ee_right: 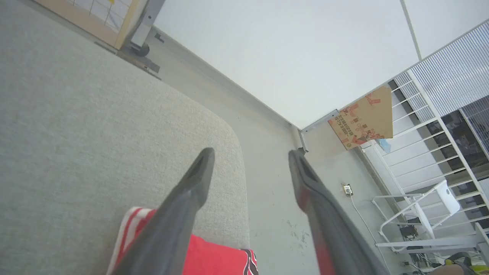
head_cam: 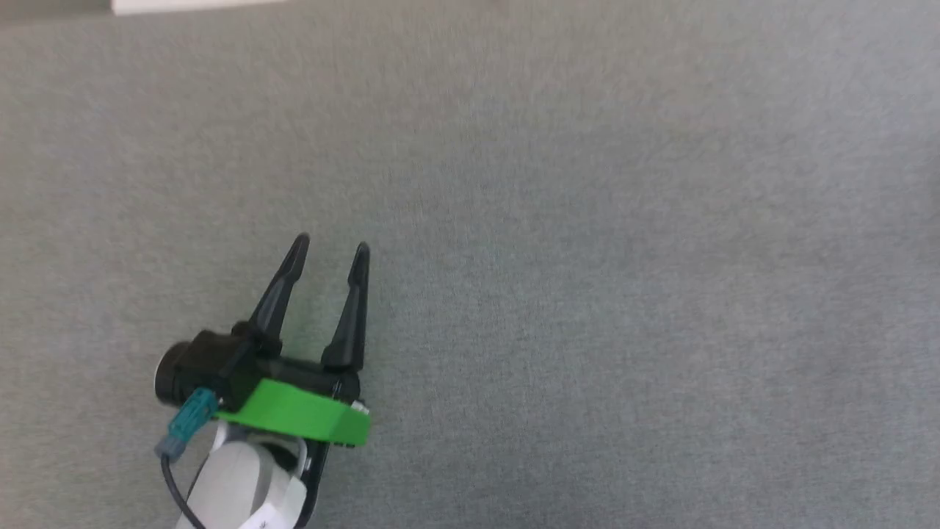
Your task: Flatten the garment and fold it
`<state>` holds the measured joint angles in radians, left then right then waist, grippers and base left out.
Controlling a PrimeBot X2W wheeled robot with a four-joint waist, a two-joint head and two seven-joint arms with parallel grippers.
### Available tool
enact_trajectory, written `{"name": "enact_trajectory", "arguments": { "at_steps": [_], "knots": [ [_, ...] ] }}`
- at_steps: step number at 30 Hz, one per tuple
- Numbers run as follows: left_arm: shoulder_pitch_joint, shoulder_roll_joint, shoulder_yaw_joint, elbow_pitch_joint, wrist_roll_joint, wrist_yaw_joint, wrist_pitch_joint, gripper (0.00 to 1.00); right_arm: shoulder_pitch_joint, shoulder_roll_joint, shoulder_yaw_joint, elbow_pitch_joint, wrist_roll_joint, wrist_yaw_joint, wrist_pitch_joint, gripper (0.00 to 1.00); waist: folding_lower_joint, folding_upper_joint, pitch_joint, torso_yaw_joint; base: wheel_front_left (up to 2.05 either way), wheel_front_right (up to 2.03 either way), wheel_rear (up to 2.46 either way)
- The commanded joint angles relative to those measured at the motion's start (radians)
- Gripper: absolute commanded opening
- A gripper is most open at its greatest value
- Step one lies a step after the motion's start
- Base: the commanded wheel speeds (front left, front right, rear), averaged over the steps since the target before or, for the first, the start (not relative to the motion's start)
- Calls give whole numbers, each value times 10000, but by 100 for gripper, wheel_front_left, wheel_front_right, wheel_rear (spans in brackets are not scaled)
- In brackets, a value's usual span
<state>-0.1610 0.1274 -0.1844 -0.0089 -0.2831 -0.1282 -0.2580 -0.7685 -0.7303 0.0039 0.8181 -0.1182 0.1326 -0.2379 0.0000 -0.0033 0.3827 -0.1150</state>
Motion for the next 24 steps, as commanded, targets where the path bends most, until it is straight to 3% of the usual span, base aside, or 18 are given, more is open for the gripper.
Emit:
{"name": "enact_trajectory", "arguments": {
  "at_steps": [1,7,16,20,24],
  "knots": [
    [198,-55,121,13,-68,-25,-38,100,-90,431,154,-352,247,-19,-107,100,0,33,-1305,101,0,0,0],
    [838,-196,519,12,-133,-25,-38,100,913,2110,208,-2573,1188,-19,-217,100,0,33,-2325,211,0,0,0],
    [1342,-506,1183,193,166,-14,-38,100,4621,5077,-904,-6587,1421,-19,-236,100,0,33,-2950,644,0,0,0],
    [1448,-631,1502,351,301,78,-38,100,5916,6074,-1175,-7504,1213,-19,-237,100,0,33,-3085,844,0,0,0],
    [1539,-695,1644,624,447,93,-38,100,6837,6553,-1481,-7874,1121,-19,-238,100,0,33,-3163,1001,0,0,0]
  ]
}}
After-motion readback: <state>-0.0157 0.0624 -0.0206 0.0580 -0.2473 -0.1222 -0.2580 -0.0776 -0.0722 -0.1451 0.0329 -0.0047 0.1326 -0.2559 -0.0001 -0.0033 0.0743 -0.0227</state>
